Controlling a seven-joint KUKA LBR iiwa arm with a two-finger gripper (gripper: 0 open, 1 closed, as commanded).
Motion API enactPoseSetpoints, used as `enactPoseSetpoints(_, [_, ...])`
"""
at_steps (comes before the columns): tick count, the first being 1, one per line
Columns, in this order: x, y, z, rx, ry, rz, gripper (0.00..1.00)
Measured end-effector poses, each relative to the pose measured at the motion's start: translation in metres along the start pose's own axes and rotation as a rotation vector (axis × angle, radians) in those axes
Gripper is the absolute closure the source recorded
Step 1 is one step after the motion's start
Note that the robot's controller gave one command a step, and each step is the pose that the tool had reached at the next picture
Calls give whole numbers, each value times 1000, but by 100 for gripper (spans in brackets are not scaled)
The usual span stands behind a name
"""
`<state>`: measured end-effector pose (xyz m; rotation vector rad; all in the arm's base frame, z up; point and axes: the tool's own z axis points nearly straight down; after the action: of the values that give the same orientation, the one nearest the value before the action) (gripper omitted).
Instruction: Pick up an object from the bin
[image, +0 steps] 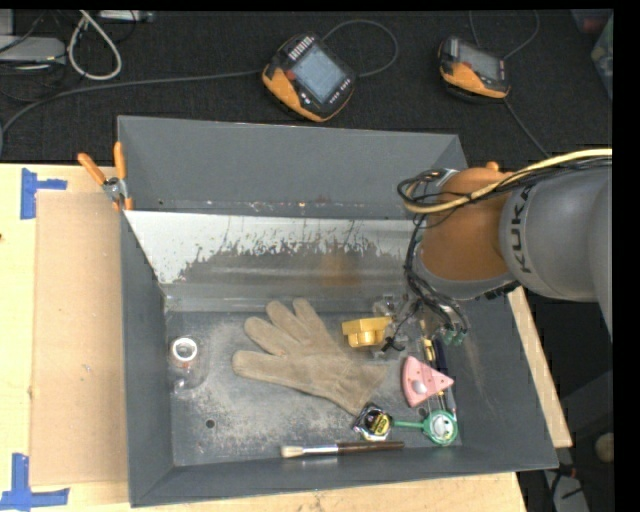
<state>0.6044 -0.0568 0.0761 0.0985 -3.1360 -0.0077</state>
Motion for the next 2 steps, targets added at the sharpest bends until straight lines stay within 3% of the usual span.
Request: enactPoseSetpoints(2, [2, 1, -9, -2, 6, -1, 100])
